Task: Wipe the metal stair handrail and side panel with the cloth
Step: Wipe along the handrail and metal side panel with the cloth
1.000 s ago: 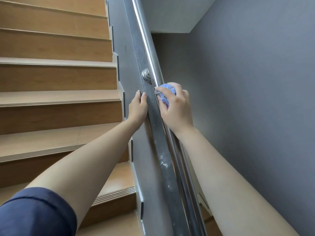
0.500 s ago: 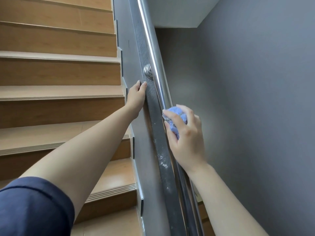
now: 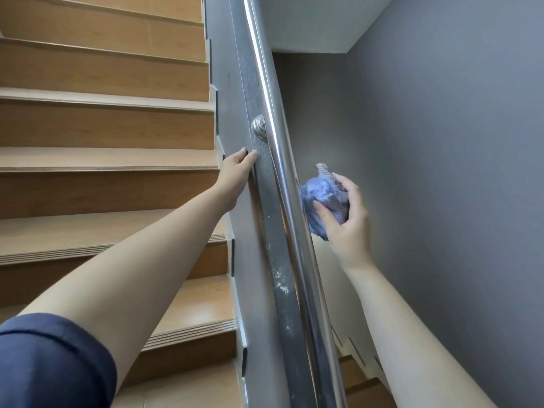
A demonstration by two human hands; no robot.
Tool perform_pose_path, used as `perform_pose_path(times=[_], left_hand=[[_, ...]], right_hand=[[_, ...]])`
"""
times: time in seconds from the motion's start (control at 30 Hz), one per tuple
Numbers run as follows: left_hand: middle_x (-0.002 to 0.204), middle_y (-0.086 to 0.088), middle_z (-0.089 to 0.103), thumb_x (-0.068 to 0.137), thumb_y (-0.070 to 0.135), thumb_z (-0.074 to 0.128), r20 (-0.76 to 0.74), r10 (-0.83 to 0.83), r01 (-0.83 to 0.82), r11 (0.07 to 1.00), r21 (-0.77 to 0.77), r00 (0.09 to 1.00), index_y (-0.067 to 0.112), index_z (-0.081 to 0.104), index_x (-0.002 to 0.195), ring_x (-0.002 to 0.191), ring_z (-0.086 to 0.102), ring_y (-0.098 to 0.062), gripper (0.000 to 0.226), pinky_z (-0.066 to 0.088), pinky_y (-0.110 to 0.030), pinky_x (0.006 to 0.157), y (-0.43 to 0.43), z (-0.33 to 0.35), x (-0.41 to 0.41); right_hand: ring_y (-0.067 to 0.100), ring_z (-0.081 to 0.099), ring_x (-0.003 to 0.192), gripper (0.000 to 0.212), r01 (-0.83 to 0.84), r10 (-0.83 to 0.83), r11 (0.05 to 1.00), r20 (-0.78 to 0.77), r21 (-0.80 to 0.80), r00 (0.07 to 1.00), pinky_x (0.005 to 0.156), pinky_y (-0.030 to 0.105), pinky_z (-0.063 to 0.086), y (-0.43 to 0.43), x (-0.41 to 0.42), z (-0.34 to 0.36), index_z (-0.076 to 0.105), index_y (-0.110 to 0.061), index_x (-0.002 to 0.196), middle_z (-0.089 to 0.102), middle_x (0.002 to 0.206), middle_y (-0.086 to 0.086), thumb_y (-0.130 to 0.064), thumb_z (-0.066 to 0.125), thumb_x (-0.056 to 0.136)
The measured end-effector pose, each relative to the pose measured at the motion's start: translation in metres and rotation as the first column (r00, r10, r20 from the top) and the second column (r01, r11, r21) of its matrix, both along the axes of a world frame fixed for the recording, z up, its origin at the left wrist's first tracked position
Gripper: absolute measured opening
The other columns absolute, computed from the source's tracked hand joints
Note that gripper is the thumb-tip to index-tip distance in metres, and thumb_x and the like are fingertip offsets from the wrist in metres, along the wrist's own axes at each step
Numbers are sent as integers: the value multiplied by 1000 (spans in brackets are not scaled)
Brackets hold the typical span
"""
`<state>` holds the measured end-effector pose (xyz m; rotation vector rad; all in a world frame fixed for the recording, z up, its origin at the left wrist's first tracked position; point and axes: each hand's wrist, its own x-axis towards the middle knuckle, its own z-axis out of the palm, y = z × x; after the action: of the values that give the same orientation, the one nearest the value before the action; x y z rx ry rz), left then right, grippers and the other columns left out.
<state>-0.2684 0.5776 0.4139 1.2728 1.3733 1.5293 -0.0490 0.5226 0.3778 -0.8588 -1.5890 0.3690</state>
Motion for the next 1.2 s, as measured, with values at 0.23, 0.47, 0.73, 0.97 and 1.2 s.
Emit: perform_pose_path(times=[0.23,0.47,0.73,0.97,1.2], left_hand=[[79,17,35,97,31,50,10,-43,43,998,-41,999,36,36,71,74,36,-2,30,30,-23,74,4,2,-8],[79,16,33,98,28,50,46,-50,51,998,-21,998,35,34,71,72,34,-2,32,28,-21,70,2,2,-5],[78,17,30,98,31,50,78,-34,36,999,-25,996,34,33,71,71,31,1,32,27,-20,69,1,0,-1],[100,14,49,98,32,51,77,-40,39,999,13,996,30,55,91,104,45,-7,8,34,-29,105,12,-7,-6],[158,-1,32,99,35,49,95,4,-4,1000,4,995,6,26,151,146,28,-15,64,21,-36,122,5,-7,2]], right_hand=[[11,51,125,41,-46,46,999,19,15,999,102,10,37,39,-29,7,62,-8,122,54,135,1,-2,70,82],[14,29,125,40,-15,-33,989,323,146,946,102,14,22,40,-35,-6,57,-11,129,40,142,11,-20,56,90],[18,58,114,56,-213,214,977,83,-18,973,100,30,45,47,-23,6,55,-12,125,62,124,6,11,69,77],[10,62,111,56,-325,308,941,-151,-100,939,95,26,50,53,-25,5,68,-24,104,65,120,0,17,73,67],[8,49,106,53,-218,222,974,73,-57,972,97,6,35,53,-24,-4,64,-25,115,60,113,-20,6,75,73]])
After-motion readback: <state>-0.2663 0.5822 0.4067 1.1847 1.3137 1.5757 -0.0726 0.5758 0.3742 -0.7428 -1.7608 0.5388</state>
